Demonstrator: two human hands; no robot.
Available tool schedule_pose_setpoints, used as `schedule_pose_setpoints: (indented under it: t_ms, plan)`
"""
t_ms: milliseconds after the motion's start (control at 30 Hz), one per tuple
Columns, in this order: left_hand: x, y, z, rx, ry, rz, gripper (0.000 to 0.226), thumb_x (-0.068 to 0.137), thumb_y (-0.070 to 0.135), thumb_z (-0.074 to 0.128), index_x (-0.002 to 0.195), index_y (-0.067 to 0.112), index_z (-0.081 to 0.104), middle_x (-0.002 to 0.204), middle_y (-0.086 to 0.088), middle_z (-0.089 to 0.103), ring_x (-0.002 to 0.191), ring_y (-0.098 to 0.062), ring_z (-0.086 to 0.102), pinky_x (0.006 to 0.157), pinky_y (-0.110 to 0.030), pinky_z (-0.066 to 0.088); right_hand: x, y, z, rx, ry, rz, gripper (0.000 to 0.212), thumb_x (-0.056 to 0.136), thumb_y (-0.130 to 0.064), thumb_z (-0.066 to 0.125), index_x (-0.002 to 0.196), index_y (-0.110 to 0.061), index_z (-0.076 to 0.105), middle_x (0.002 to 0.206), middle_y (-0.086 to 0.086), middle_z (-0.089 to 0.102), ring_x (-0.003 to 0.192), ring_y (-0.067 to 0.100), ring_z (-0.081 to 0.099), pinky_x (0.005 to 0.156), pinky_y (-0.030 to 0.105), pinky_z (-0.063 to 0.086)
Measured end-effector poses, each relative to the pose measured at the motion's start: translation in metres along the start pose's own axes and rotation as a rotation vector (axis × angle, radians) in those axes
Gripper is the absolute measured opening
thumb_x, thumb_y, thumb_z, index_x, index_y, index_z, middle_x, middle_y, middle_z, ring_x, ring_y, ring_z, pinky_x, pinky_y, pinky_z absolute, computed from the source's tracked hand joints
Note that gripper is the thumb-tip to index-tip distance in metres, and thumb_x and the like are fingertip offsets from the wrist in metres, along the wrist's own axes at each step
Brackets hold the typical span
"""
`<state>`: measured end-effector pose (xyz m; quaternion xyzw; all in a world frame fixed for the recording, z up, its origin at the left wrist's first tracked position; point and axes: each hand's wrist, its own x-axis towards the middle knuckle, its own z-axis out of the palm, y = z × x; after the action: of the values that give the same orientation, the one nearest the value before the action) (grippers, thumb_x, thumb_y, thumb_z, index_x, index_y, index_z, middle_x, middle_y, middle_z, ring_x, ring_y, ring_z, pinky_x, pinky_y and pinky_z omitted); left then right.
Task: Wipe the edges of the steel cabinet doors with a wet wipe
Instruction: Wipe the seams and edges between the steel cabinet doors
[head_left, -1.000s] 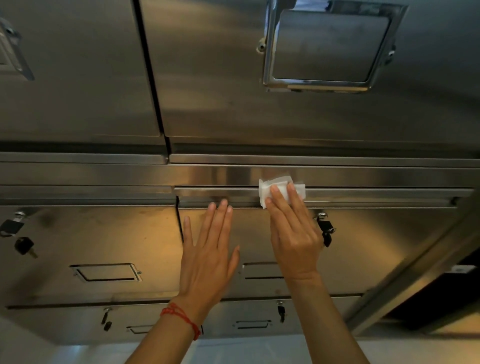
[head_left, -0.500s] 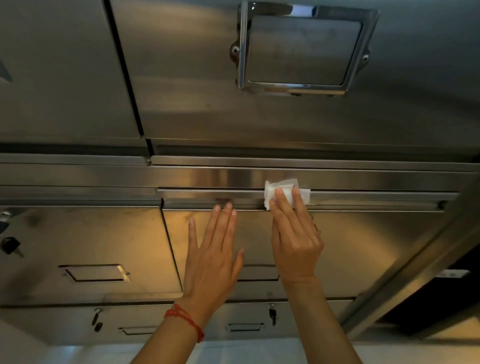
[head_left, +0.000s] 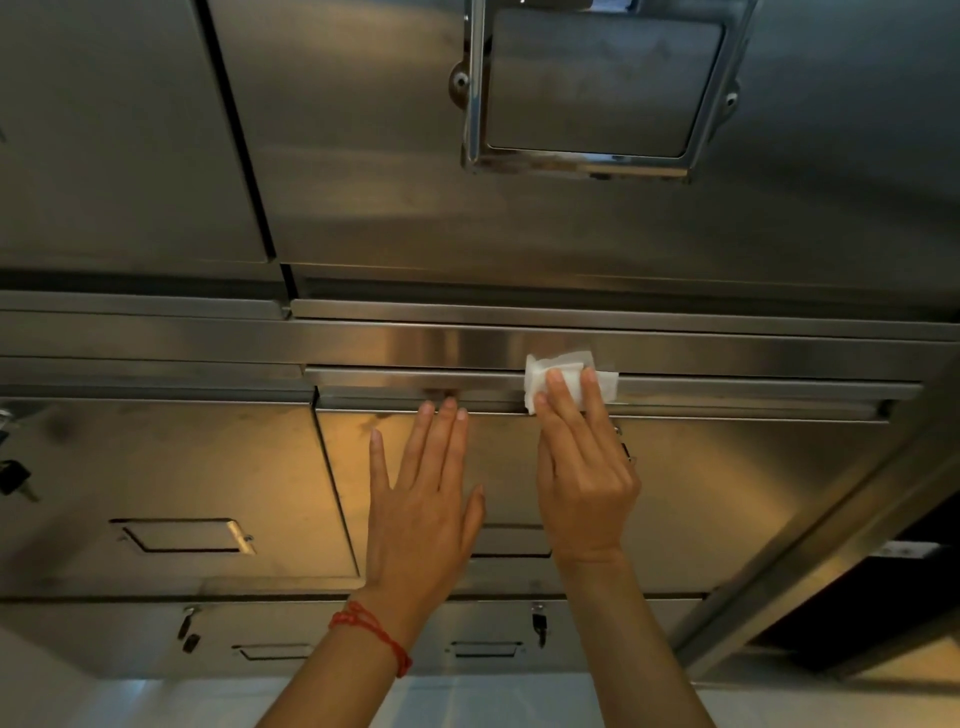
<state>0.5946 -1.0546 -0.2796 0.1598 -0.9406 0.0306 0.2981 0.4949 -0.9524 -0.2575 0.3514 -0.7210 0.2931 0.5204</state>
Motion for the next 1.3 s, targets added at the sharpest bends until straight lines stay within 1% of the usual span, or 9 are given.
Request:
schedule_pose_setpoints:
  t_ms: [100,233,433,600,767,867,1067,1200,1300]
  plan:
    - [0.0,0.001,0.001,0.003,-0.003,-0.013,0.061,0.088,0.035,0.034,0.142,0.005,0.03,0.148,-0.013,0.032,0.139,-0.023,0.021,0.109,-0.056,0.015,0.001,-0.006,0.002,0.012,-0.005,-0.027,0.019,0.089,-0.007,0.058,0.101,-0.001,0.071,0.112,0.013,0.066,0.11,0.037,0.057,0.083,0.046,0.054]
    - [0.001,0.002,-0.001,0.011,-0.009,-0.016,0.061,0.088,0.035,0.035,0.141,0.005,0.035,0.148,-0.012,0.033,0.138,-0.024,0.021,0.109,-0.056,0.015,0.003,0.001,0.0,0.007,0.005,-0.071,0.017,0.088,-0.008,0.059,0.099,-0.002,0.071,0.111,0.012,0.066,0.11,0.036,0.058,0.082,0.045,0.055]
    - [0.001,0.002,-0.003,0.022,-0.014,-0.011,0.061,0.087,0.035,0.034,0.139,0.004,0.038,0.146,-0.013,0.036,0.137,-0.024,0.023,0.108,-0.056,0.016,0.001,-0.002,-0.002,0.005,0.008,0.019,0.018,0.085,-0.006,0.061,0.098,0.001,0.071,0.111,0.015,0.066,0.109,0.039,0.057,0.081,0.048,0.055]
    - [0.002,0.003,-0.004,0.018,-0.011,-0.019,0.06,0.087,0.034,0.035,0.139,0.003,0.039,0.146,-0.013,0.036,0.137,-0.024,0.023,0.107,-0.058,0.017,0.006,-0.011,0.003,0.046,-0.027,-0.107,0.019,0.086,-0.01,0.061,0.1,-0.002,0.071,0.112,0.013,0.066,0.109,0.035,0.059,0.083,0.044,0.055]
    - [0.002,0.001,-0.005,0.03,-0.02,-0.013,0.061,0.086,0.035,0.034,0.139,0.005,0.037,0.147,-0.012,0.036,0.137,-0.024,0.026,0.107,-0.058,0.019,-0.001,0.009,-0.004,-0.004,-0.002,-0.031,0.021,0.08,-0.001,0.069,0.101,-0.001,0.07,0.114,0.013,0.064,0.113,0.035,0.055,0.086,0.045,0.053]
    - [0.002,0.0,-0.005,0.036,-0.017,-0.009,0.06,0.087,0.034,0.034,0.139,0.004,0.039,0.146,-0.012,0.037,0.137,-0.025,0.028,0.108,-0.06,0.022,0.0,0.002,0.0,0.004,0.012,-0.002,0.018,0.083,-0.002,0.065,0.1,0.0,0.07,0.113,0.013,0.065,0.113,0.036,0.054,0.088,0.045,0.052]
    - [0.002,0.003,-0.002,0.017,-0.001,-0.025,0.06,0.087,0.034,0.034,0.139,0.004,0.037,0.146,-0.013,0.037,0.137,-0.024,0.025,0.107,-0.059,0.021,0.002,-0.002,0.003,0.06,-0.04,-0.118,0.019,0.086,-0.007,0.063,0.104,-0.003,0.07,0.116,0.012,0.064,0.114,0.032,0.056,0.088,0.043,0.053]
    - [0.003,0.002,-0.002,0.014,0.004,-0.016,0.06,0.087,0.035,0.034,0.139,0.004,0.036,0.146,-0.013,0.037,0.137,-0.025,0.025,0.105,-0.059,0.02,-0.001,0.014,-0.004,0.005,-0.009,-0.047,0.02,0.08,-0.003,0.07,0.1,-0.003,0.071,0.114,0.012,0.065,0.114,0.033,0.056,0.084,0.045,0.055]
    - [0.003,0.002,-0.002,0.01,0.011,-0.017,0.06,0.087,0.034,0.035,0.139,0.003,0.037,0.146,-0.013,0.037,0.136,-0.025,0.025,0.105,-0.059,0.02,0.0,0.007,-0.003,-0.006,0.012,0.002,0.018,0.081,-0.004,0.067,0.098,-0.002,0.072,0.111,0.013,0.066,0.111,0.035,0.056,0.083,0.045,0.055]
